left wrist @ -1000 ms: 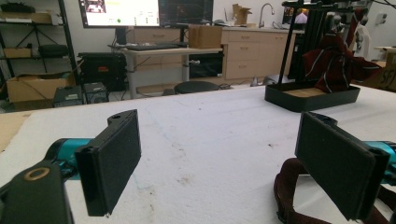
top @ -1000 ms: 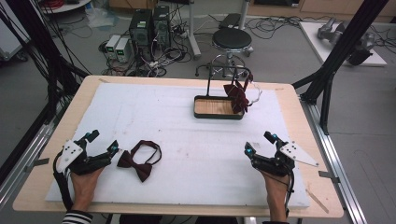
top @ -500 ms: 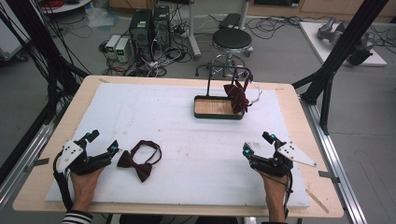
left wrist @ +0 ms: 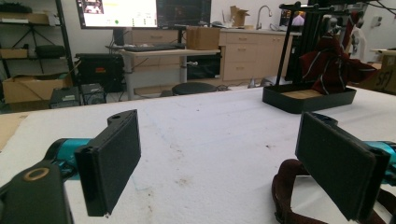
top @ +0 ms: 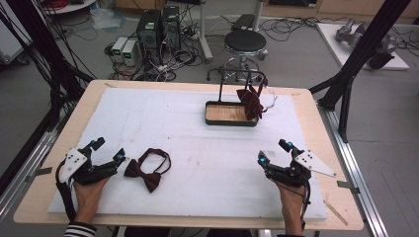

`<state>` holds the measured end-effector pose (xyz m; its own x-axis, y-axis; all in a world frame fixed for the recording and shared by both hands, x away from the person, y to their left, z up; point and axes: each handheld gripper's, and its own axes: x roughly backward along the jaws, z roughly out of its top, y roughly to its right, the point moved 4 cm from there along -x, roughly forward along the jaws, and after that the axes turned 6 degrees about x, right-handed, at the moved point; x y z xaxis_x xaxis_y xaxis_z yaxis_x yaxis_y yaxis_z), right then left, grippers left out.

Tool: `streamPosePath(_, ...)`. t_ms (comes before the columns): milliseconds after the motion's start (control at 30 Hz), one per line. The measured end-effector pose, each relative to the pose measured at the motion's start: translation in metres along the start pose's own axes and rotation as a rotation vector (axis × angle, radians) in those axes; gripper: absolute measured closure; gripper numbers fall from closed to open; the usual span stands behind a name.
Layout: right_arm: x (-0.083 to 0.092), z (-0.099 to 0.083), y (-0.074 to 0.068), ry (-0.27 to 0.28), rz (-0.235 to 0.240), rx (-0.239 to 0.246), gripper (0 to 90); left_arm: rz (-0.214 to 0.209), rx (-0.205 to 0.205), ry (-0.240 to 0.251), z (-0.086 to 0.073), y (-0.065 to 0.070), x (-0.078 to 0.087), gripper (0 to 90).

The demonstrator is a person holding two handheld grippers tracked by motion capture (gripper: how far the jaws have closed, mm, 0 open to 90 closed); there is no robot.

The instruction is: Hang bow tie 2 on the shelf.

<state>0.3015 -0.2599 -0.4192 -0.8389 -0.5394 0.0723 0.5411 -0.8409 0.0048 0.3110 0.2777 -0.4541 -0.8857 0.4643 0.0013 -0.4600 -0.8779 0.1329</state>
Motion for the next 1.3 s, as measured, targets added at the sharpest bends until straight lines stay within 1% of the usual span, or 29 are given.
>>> streamPosePath(67,0.0,0.0,0.0,0.003,0.002,0.001,10.8,-0.006,0.006,-0.012,0.0,0.0,0.0,14.0)
streamPosePath(100,0.0,0.0,-0.001,0.002,0.005,-0.004,10.7,-0.016,0.013,-0.019,0.001,0.0,0.001,13.8)
streamPosePath(133,0.0,0.001,-0.001,0.006,0.007,-0.005,10.7,-0.02,0.007,-0.023,0.003,0.001,0.001,13.8)
streamPosePath(167,0.0,0.001,-0.002,0.005,0.009,-0.008,10.8,-0.039,-0.01,-0.033,0.008,0.002,0.003,13.8)
streamPosePath(200,0.001,0.001,-0.001,0.007,0.008,-0.003,10.7,-0.039,-0.01,-0.033,0.008,0.002,0.003,13.8)
streamPosePath(233,0.001,0.001,-0.001,0.007,0.008,-0.003,10.7,-0.056,-0.022,-0.047,0.011,0.003,0.004,13.8)
streamPosePath(267,0.001,0.001,-0.002,0.004,0.007,-0.009,10.7,-0.088,-0.044,-0.084,0.016,0.005,0.004,13.8)
streamPosePath(300,0.002,0.001,-0.002,0.008,0.01,-0.012,10.7,-0.088,-0.044,-0.084,0.016,0.005,0.004,13.8)
streamPosePath(333,0.002,0.001,-0.002,0.009,0.01,-0.011,10.8,-0.121,-0.076,-0.125,0.02,0.007,0.003,13.8)
streamPosePath(367,0.002,0.001,-0.001,0.012,0.009,-0.008,10.8,-0.14,-0.092,-0.144,0.023,0.009,0.003,13.8)
streamPosePath(400,0.003,0.001,-0.001,0.01,0.008,-0.016,10.8,-0.14,-0.092,-0.144,0.023,0.009,0.003,13.8)
streamPosePath(533,0.004,0.002,-0.001,0.015,0.006,-0.021,10.7,-0.229,-0.127,-0.208,0.031,0.014,-0.001,13.8)
streamPosePath(567,0.004,0.002,0.0,0.02,0.007,-0.018,10.8,-0.256,-0.134,-0.226,0.033,0.016,-0.002,13.8)
streamPosePath(600,0.005,0.002,-0.001,0.017,0.008,-0.02,10.8,-0.3,-0.167,-0.281,0.036,0.017,-0.005,13.8)
streamPosePath(633,0.005,0.002,-0.001,0.017,0.01,-0.02,10.8,-0.3,-0.167,-0.281,0.036,0.017,-0.005,13.8)
streamPosePath(667,0.005,0.002,-0.001,0.016,0.009,-0.018,10.8,-0.34,-0.185,-0.332,0.038,0.019,-0.009,13.8)
streamPosePath(800,0.005,0.002,-0.002,0.019,0.01,-0.016,10.8,-0.416,-0.229,-0.413,0.042,0.021,-0.014,13.8)
streamPosePath(867,0.006,0.003,-0.001,0.022,0.009,-0.017,10.8,-0.442,-0.264,-0.458,0.043,0.022,-0.017,13.8)
streamPosePath(900,0.006,0.003,-0.001,0.022,0.009,-0.017,10.8,-0.442,-0.264,-0.458,0.043,0.022,-0.017,13.9)
streamPosePath(933,0.006,0.003,-0.001,0.023,0.009,-0.013,10.8,-0.475,-0.278,-0.501,0.043,0.023,-0.02,13.8)
streamPosePath(967,0.006,0.003,-0.001,0.023,0.009,-0.014,10.8,-0.495,-0.294,-0.533,0.043,0.024,-0.021,13.8)
streamPosePath(1000,0.007,0.003,-0.002,0.021,0.009,-0.017,10.8,-0.495,-0.294,-0.533,0.043,0.024,-0.021,13.8)
streamPosePath(1067,0.007,0.003,-0.002,0.02,0.009,-0.017,10.7,-0.526,-0.318,-0.579,0.041,0.026,-0.024,13.9)
streamPosePath(1100,0.007,0.002,-0.002,0.02,0.008,-0.016,10.7,-0.535,-0.353,-0.617,0.04,0.026,-0.027,13.8)
streamPosePath(1133,0.007,0.002,-0.002,0.02,0.007,-0.016,10.8,-0.546,-0.371,-0.636,0.039,0.026,-0.029,13.8)
streamPosePath(1200,0.007,0.002,-0.001,0.019,0.008,-0.017,10.8,-0.559,-0.396,-0.661,0.039,0.026,-0.032,13.8)
streamPosePath(1233,0.007,0.002,-0.002,0.02,0.008,-0.018,10.8,-0.559,-0.396,-0.661,0.039,0.026,-0.032,13.8)
streamPosePath(1267,0.007,0.003,-0.002,0.019,0.008,-0.018,10.7,-0.577,-0.421,-0.687,0.037,0.027,-0.034,13.8)
streamPosePath(1300,0.007,0.002,-0.002,0.019,0.009,-0.015,10.8,-0.587,-0.43,-0.702,0.036,0.027,-0.035,13.8)
